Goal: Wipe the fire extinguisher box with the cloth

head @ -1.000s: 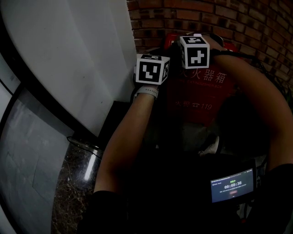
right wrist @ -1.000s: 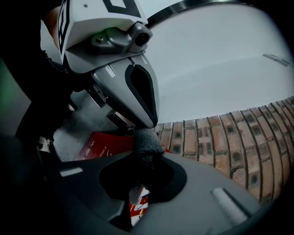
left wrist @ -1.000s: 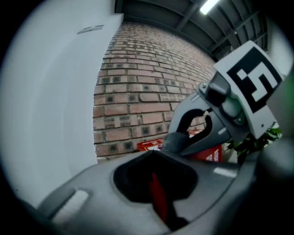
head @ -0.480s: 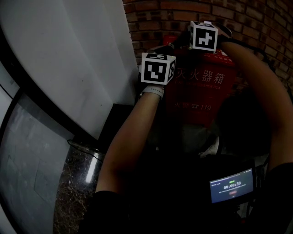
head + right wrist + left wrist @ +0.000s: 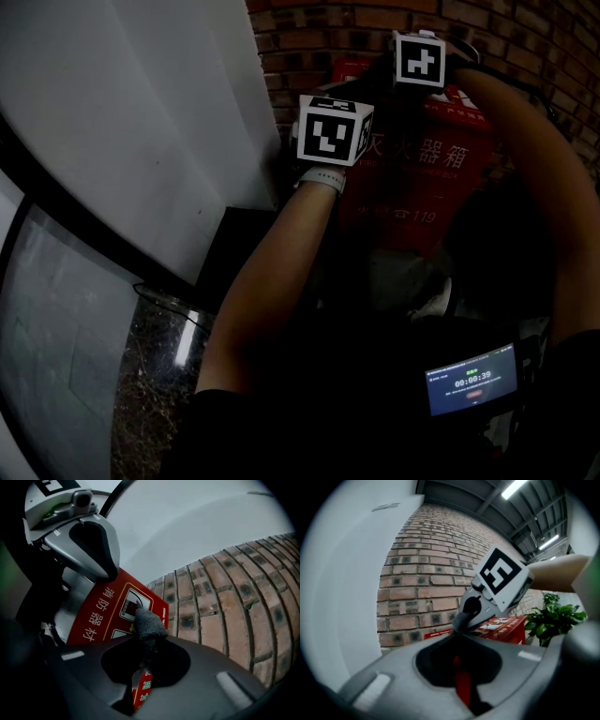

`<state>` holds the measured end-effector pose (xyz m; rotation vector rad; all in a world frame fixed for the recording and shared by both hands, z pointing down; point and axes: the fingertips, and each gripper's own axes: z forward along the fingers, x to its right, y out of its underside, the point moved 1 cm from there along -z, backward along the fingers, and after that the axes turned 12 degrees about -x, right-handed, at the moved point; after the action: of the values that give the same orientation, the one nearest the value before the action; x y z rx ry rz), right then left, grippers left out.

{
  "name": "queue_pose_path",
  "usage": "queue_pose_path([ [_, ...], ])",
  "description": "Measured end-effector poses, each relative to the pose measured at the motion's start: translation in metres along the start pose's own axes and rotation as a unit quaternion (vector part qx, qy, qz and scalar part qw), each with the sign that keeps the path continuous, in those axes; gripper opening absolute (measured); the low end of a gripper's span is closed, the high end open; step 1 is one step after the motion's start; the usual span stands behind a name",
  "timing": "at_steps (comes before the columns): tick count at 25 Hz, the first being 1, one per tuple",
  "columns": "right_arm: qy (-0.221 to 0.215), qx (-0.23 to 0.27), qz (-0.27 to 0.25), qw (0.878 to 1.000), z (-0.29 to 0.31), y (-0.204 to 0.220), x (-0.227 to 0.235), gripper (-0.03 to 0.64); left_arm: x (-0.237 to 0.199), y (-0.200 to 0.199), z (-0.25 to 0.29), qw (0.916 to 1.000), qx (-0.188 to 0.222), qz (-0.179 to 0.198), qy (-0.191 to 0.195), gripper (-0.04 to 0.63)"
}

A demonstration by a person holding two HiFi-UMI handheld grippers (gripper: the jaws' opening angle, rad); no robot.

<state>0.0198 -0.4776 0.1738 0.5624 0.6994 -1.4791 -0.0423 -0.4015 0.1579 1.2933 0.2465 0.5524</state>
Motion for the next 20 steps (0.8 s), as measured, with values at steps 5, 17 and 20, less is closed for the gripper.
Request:
queue_pose_path([
  [5, 0.01, 0.006, 0.001, 1.0, 0.021, -0.007, 0.012, 0.025, -0.004, 0.001, 0.01, 0.9997, 0.001, 0.02, -0.014, 0.002],
  [17, 0.058, -0.017, -0.002, 0.998, 0.063, -0.011, 0.052, 0.023, -0.015, 0.005, 0.012, 0.9997, 0.0, 0.01, -0.021, 0.002],
  [20, 0.053, -0.005, -0.013, 0.998, 0.062, -0.018, 0.049, 0.023, -0.017, 0.006, 0.013, 0.9996, 0.001, 0.012, -0.027, 0.002],
])
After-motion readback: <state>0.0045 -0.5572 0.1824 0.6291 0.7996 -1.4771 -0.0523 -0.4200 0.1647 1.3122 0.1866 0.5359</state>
